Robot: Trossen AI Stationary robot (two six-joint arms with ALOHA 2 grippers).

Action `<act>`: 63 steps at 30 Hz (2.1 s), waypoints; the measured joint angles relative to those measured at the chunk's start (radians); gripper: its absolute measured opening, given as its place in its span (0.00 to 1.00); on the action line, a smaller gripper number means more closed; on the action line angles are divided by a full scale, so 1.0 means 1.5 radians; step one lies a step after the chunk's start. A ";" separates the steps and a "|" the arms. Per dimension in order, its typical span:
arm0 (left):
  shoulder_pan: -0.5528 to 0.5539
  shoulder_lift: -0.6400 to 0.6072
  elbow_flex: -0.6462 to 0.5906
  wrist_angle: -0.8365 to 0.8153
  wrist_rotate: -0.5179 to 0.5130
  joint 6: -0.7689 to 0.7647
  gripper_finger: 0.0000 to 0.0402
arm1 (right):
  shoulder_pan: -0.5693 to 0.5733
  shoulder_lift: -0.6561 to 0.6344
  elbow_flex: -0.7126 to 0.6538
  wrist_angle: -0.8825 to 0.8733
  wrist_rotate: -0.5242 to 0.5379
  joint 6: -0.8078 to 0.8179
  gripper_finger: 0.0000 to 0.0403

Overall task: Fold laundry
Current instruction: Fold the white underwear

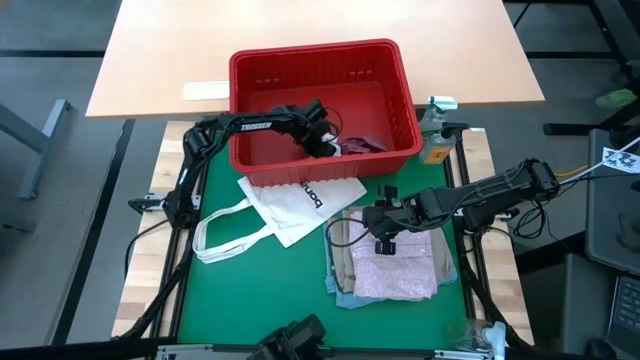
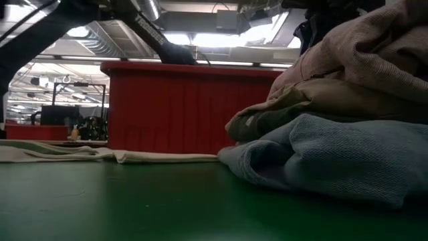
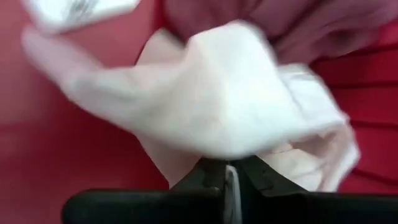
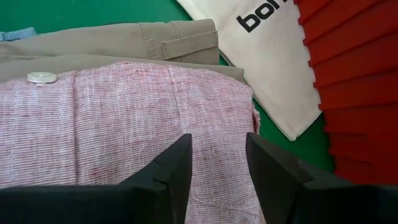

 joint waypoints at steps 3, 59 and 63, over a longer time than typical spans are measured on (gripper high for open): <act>0.003 -0.031 0.000 0.012 0.001 0.004 0.01 | 0.000 0.000 0.000 0.000 0.000 0.000 0.38; -0.201 -0.515 0.003 0.023 0.010 -0.012 0.00 | 0.000 0.000 0.000 0.018 0.000 0.000 0.38; -0.289 -0.517 0.003 -0.084 -0.066 -0.012 0.00 | 0.000 0.000 0.000 0.018 0.000 0.000 0.38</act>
